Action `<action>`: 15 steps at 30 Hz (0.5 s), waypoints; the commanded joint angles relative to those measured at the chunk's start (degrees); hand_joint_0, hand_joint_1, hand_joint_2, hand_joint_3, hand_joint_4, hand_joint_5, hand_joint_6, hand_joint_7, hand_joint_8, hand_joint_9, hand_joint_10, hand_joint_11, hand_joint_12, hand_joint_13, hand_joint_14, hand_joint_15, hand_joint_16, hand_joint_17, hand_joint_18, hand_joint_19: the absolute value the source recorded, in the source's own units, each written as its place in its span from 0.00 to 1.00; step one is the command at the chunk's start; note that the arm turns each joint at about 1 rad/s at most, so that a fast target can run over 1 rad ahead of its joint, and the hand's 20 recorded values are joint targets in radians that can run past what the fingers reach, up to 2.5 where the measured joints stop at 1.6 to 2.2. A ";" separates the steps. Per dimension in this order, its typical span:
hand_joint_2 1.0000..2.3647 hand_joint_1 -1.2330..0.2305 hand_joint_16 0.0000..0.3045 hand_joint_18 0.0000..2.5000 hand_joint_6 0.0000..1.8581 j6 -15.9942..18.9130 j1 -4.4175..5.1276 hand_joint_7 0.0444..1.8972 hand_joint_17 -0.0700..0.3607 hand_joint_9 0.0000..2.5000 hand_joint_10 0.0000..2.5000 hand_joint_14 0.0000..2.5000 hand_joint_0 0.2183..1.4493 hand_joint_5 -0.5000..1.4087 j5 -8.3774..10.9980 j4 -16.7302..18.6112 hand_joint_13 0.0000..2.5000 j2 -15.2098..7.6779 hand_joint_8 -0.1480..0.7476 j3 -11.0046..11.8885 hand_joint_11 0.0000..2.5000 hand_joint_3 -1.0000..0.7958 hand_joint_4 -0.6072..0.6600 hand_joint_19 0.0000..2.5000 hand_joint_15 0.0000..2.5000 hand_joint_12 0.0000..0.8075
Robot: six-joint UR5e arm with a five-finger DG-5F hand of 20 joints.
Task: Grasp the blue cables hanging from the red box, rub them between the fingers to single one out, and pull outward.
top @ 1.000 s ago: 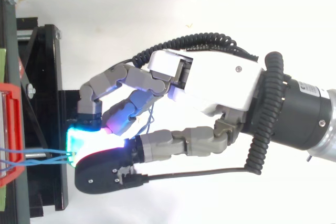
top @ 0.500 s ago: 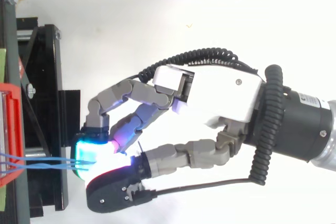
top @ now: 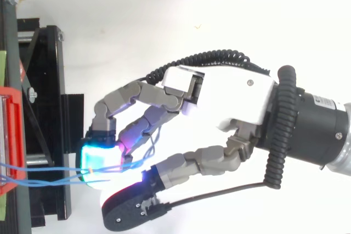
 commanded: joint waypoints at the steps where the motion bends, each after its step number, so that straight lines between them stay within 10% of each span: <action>1: 0.00 0.25 0.14 0.29 0.50 0.23 -0.38 0.52 0.39 0.38 0.01 0.01 0.37 0.18 -0.77 -0.22 0.32 -0.06 0.44 0.99 0.26 0.28 0.52 0.20 0.21 0.41; 15: 0.01 0.42 0.15 0.30 0.48 0.58 -1.26 0.58 0.40 0.42 0.01 0.01 0.30 0.19 -2.09 -6.11 0.34 -0.06 0.47 3.98 0.26 0.34 0.55 0.23 0.22 0.44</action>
